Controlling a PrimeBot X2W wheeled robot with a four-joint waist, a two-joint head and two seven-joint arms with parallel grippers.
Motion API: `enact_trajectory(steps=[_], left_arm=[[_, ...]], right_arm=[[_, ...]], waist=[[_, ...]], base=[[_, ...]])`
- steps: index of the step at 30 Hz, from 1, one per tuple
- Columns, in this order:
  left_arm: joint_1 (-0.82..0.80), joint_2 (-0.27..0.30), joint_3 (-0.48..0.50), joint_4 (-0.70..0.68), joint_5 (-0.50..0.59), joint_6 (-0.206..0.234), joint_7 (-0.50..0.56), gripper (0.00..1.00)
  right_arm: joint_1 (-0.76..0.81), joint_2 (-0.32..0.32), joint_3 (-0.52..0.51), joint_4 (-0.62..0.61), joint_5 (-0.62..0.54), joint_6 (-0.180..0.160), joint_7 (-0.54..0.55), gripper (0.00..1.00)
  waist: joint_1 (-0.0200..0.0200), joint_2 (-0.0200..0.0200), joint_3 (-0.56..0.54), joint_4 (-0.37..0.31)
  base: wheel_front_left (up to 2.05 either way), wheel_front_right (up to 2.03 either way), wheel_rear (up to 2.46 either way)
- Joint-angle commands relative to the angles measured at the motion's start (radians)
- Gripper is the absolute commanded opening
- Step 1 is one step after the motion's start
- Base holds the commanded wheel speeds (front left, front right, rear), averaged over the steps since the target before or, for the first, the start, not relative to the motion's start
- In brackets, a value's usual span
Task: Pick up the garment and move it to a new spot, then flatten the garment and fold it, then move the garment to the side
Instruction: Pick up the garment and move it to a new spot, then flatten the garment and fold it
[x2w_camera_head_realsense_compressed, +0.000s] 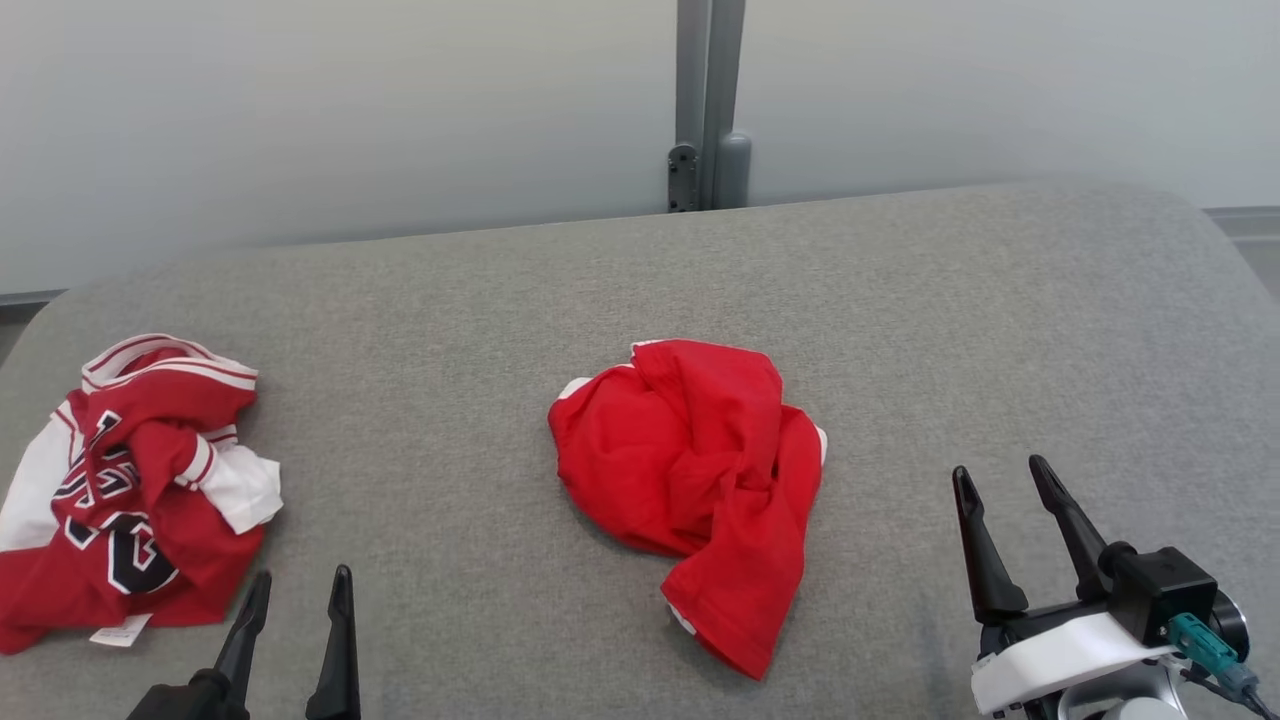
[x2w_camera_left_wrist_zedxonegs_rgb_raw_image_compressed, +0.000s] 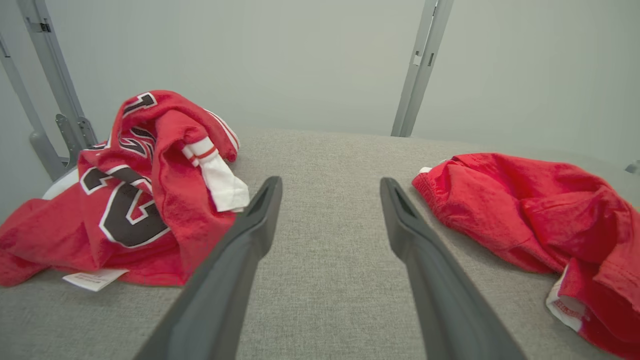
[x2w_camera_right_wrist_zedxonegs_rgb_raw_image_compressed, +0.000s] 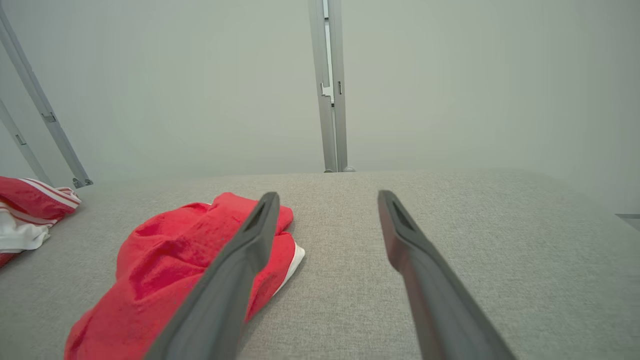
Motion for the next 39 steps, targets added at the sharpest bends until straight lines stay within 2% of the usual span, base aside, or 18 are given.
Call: enact_trajectory(steps=[1,7,15,39], left_arm=[[0.015,-0.012,0.01,0.001,0.01,-0.007,0.0,1.0],[0.013,-0.038,0.039,0.012,0.046,-0.02,0.0,1.0],[0.007,-0.044,0.055,0.023,0.06,-0.026,0.0,1.0],[0.023,-0.024,0.045,0.042,0.041,-0.027,0.0,1.0]], right_arm=[[0.014,-0.001,-0.007,0.006,-0.007,0.0,-0.001,1.0],[0.017,0.004,-0.022,0.022,-0.005,0.0,-0.001,1.0],[0.01,0.01,-0.023,0.043,-0.001,0.0,-0.001,1.0],[-0.001,0.005,-0.004,0.066,0.006,0.0,-0.001,1.0]], waist=[[0.0,0.0,0.003,-0.037],[0.0,0.0,0.002,-0.059],[0.0,0.0,-0.008,-0.059],[0.0,0.0,-0.025,-0.021]], base=[[0.0,0.0,0.0],[0.0,0.0,0.0],[0.0,0.0,0.0],[0.0,0.0,0.0]])
